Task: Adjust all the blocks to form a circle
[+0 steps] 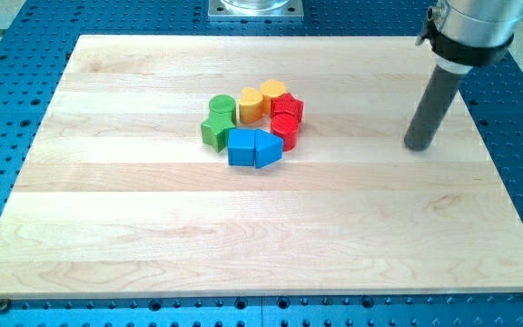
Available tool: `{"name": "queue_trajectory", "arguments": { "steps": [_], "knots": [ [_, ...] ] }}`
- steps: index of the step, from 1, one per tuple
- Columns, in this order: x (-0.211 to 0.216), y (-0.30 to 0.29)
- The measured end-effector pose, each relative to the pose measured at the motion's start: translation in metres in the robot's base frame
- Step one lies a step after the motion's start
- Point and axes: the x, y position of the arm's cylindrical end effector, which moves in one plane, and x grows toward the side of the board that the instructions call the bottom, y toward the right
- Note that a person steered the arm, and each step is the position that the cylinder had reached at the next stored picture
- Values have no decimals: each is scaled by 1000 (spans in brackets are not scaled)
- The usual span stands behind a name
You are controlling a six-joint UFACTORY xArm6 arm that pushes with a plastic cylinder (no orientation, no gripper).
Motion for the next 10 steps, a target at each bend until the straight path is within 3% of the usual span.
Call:
{"name": "queue_trajectory", "arguments": {
  "steps": [1, 3, 4, 6, 8, 10],
  "knots": [
    [-8, -22],
    [-107, -59],
    [-120, -91],
    [-120, -173],
    [-111, -212],
    [-102, -215]
  ]
}}
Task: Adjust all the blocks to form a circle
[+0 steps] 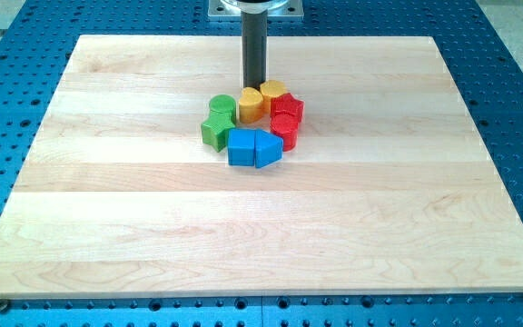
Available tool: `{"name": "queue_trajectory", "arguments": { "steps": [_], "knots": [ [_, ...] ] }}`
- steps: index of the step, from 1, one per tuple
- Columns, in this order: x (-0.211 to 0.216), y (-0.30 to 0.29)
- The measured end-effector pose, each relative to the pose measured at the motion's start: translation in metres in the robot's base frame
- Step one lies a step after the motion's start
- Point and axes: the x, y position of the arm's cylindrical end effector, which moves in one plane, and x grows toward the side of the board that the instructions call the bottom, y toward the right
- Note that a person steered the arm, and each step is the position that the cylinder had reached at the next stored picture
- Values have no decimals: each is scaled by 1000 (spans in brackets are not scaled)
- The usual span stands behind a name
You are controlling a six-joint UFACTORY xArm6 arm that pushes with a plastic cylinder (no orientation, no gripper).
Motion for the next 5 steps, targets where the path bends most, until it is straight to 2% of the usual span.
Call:
{"name": "queue_trajectory", "arguments": {
  "steps": [2, 3, 4, 5],
  "knots": [
    [9, 5],
    [-9, 8],
    [-9, 31],
    [4, 31]
  ]
}}
